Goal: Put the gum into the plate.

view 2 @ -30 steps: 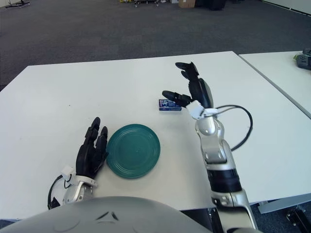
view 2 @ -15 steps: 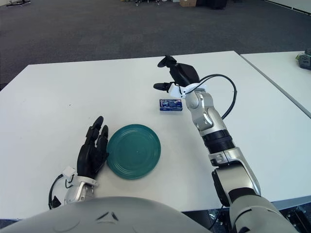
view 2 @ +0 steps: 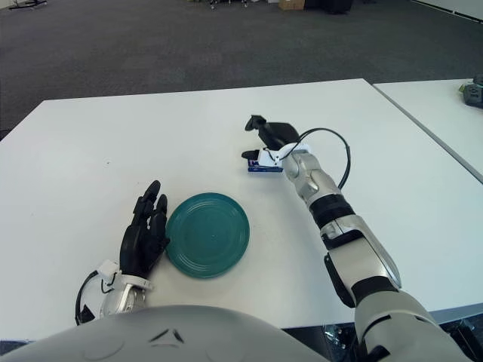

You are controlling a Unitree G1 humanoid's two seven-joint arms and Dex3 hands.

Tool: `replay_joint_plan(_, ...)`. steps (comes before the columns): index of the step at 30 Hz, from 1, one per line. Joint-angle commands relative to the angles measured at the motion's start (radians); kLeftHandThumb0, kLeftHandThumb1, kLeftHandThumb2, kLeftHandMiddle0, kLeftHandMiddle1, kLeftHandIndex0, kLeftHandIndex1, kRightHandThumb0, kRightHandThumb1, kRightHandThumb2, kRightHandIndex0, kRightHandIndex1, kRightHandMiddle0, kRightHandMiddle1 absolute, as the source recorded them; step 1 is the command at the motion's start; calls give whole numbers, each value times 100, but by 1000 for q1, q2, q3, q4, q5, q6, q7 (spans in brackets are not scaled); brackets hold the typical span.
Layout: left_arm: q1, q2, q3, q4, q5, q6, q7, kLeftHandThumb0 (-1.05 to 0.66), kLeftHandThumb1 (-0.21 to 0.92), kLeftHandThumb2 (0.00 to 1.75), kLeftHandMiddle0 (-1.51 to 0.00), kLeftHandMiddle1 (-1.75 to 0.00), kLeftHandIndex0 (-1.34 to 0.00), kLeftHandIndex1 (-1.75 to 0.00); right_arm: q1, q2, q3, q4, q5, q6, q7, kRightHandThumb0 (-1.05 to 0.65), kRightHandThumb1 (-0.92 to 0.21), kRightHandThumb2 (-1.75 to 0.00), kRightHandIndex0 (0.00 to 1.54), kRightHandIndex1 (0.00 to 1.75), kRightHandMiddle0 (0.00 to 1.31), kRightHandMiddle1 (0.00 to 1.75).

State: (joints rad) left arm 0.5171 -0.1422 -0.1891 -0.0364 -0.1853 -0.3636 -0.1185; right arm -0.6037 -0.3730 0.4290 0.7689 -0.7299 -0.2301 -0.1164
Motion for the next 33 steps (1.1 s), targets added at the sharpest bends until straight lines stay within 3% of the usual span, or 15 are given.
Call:
replay_joint_plan(1,12,-3,7,14,-8,48,13,-91,92,59,-7,0,0,-38,-20,14,23,63,-13,-19,-34,-73,-92,-53,55,8,7,94)
replay_joint_plan(9,5,6,17,19,-20,47,-5,-93,92,59,-7,0,0,-41,18,8,69,144,-16,-34,-37,-74,-92,-55,50,5,1,92)
replay_joint_plan(21,-18,8,34,51,-52,50,-30,-94,92,54,-6,0,0,-34,-35,43,102,311,-10,-30,-41,-76,-92,-58,45,1,0,85)
replay_joint_plan(33,-41,15,45,88,-76,24,-63,-96,92,52,-3,0,0,-31,-30,64,136,422,-16,-22,-60,-78,-92,-68,37,0,0,74)
